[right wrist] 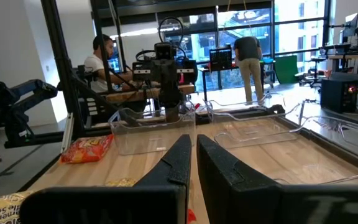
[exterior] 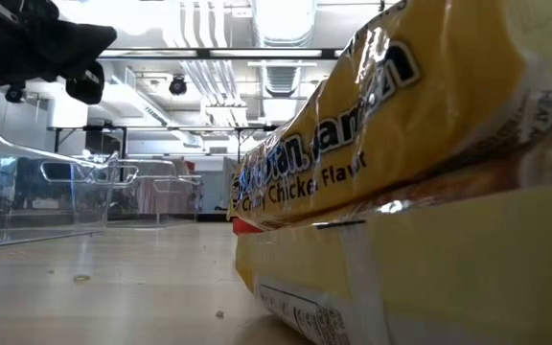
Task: Sort Maruchan noodles
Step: Put the yellow noodle pack into the top left transparent bin
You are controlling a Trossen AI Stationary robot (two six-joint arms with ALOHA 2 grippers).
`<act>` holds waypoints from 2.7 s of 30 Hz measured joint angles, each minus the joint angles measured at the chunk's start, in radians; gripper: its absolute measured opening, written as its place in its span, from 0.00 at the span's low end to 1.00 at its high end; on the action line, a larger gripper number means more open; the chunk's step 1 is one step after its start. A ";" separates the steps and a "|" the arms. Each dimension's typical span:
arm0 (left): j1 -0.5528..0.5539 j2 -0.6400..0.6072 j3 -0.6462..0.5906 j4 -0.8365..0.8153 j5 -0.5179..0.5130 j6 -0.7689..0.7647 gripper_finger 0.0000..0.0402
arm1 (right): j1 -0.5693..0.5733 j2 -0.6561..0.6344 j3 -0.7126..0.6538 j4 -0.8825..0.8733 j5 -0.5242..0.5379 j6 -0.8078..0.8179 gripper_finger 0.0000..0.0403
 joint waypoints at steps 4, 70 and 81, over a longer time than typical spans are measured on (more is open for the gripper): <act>0.000 0.011 0.000 -0.015 -0.069 0.019 0.01 | 0.000 0.000 0.000 0.000 0.000 0.000 0.04; -0.002 1.045 0.520 -0.051 -0.139 -0.364 0.24 | 0.000 0.000 0.000 0.000 0.000 0.000 0.04; -0.018 1.233 0.696 -0.229 -0.059 -0.412 0.39 | 0.000 0.000 0.000 -0.001 0.000 0.000 0.04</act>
